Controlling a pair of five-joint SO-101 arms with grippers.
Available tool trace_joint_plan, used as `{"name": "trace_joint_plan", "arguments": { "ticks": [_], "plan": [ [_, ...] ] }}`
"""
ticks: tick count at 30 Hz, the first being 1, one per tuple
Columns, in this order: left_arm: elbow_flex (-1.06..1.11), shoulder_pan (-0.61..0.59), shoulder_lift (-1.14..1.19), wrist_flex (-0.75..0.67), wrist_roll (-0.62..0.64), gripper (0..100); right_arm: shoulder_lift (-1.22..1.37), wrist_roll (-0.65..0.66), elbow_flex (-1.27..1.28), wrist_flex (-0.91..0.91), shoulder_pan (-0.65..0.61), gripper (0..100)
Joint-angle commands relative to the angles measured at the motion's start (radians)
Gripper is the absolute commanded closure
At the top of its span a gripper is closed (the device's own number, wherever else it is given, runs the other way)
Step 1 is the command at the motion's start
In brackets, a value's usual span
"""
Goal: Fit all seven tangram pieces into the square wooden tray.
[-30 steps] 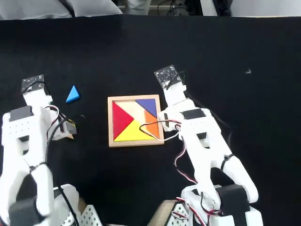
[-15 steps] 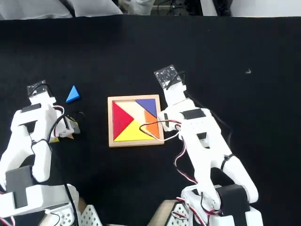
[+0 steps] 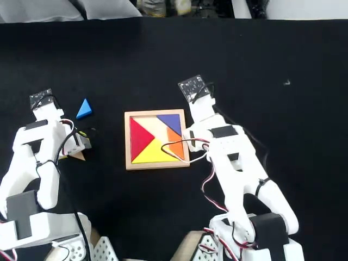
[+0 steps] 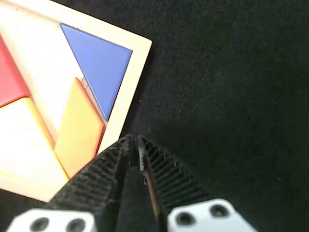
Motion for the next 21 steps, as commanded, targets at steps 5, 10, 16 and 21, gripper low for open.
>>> {"name": "trace_joint_plan", "arguments": {
  "ticks": [5, 10, 16, 21],
  "plan": [
    [-0.053, -0.002, -0.003, -0.003, 0.011, 74, -0.002, -0.002, -0.005, -0.017, 0.012, 98.7],
    [-0.051, -0.002, -0.003, -0.003, 0.012, 83, -0.002, -0.002, -0.005, -0.017, 0.012, 98.7],
    [-0.051, -0.001, -0.003, -0.003, 0.012, 92, -0.002, -0.002, -0.005, -0.017, 0.012, 98.7],
    [-0.05, 0.019, -0.005, -0.002, 0.006, 92, -0.002, -0.002, -0.004, -0.017, 0.014, 98.7]
  ]
}}
